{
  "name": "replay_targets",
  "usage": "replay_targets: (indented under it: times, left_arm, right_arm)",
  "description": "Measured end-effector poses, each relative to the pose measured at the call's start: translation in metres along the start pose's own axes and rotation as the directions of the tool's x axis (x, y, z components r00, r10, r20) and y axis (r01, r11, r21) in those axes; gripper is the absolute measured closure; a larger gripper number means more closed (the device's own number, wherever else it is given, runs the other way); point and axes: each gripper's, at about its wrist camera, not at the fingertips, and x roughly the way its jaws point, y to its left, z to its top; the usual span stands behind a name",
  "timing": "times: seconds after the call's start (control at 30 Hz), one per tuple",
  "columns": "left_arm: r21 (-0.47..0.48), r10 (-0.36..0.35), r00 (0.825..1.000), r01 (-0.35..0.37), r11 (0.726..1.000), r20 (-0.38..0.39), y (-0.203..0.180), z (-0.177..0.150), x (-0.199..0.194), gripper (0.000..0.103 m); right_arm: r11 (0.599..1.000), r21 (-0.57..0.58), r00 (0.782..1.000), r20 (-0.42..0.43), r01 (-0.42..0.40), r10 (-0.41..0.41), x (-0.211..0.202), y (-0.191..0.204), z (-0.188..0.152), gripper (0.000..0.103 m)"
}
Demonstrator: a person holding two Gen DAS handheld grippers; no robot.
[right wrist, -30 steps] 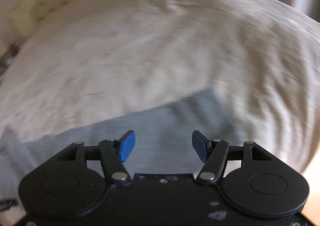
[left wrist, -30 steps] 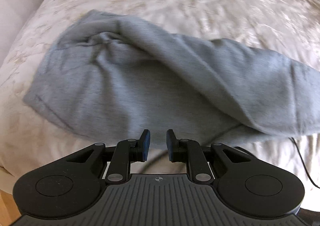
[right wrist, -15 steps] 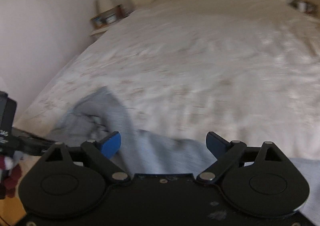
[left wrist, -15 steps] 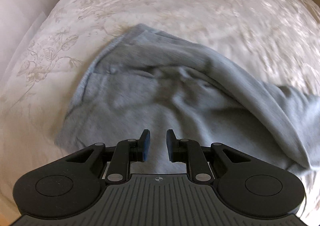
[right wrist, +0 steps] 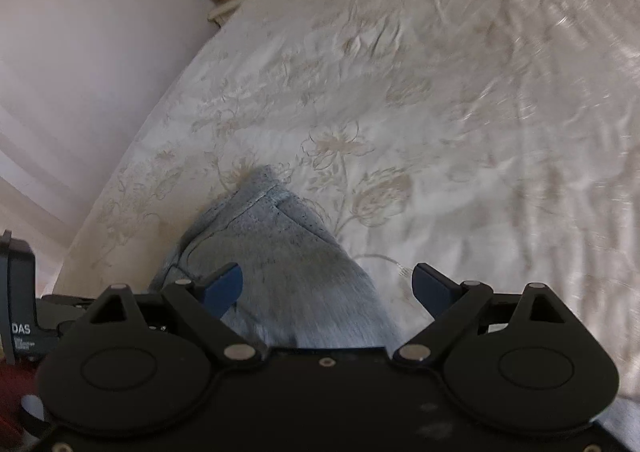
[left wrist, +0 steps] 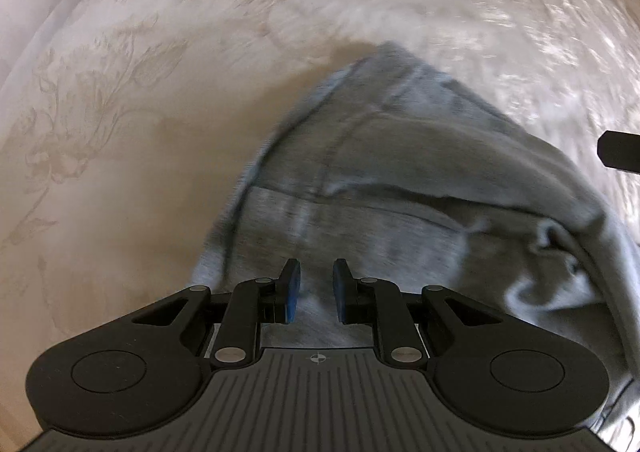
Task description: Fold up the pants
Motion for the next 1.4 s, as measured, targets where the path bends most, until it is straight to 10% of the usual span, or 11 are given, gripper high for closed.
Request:
replay_targets:
  times: [0.33, 0.4, 0.47, 0.5, 0.7, 1.0, 1.17, 1.4]
  left_arm:
    - [-0.045, -0.059, 0.997, 0.057, 0.997, -0.043, 0.027, 0.009, 0.025, 0.086]
    - [-0.05, -0.062, 0.997, 0.059, 0.997, -0.042, 0.029, 0.009, 0.027, 0.086]
    - [-0.057, -0.067, 0.997, 0.065, 0.996, -0.04, 0.03, 0.008, 0.027, 0.086]
    - [-0.069, -0.074, 0.996, 0.072, 0.995, -0.04, 0.032, 0.008, 0.025, 0.086]
    - [-0.206, -0.04, 0.999, 0.04, 0.978, 0.003, 0.071, 0.002, 0.006, 0.086]
    - [-0.374, 0.106, 0.992, -0.071, 0.925, 0.073, 0.148, -0.024, -0.043, 0.086]
    - [-0.283, 0.088, 0.985, -0.042, 0.958, 0.151, 0.129, -0.02, -0.074, 0.086]
    - [-0.018, -0.11, 0.99, 0.113, 0.993, 0.093, 0.054, -0.033, -0.055, 0.086]
  right_arm:
    - [0.999, 0.033, 0.979, -0.201, -0.021, 0.028, 0.067, -0.002, 0.015, 0.01]
    - [0.996, 0.066, 0.97, -0.231, -0.057, 0.071, 0.072, -0.002, 0.013, 0.028]
    - [0.994, 0.07, 0.971, -0.219, -0.087, 0.101, 0.07, 0.003, 0.015, 0.083]
    - [0.995, 0.05, 0.975, -0.199, -0.09, 0.098, 0.064, 0.009, 0.016, 0.086]
    - [0.936, -0.327, 0.991, -0.052, -0.13, 0.12, -0.013, 0.105, -0.011, 0.086]
    - [0.735, -0.652, 0.964, -0.265, -0.185, 0.008, 0.021, 0.188, -0.148, 0.086]
    - [0.746, -0.632, 0.95, -0.313, -0.209, 0.0, 0.028, 0.189, -0.165, 0.086]
    - [0.788, -0.584, 0.944, -0.329, -0.197, -0.007, 0.042, 0.192, -0.178, 0.089]
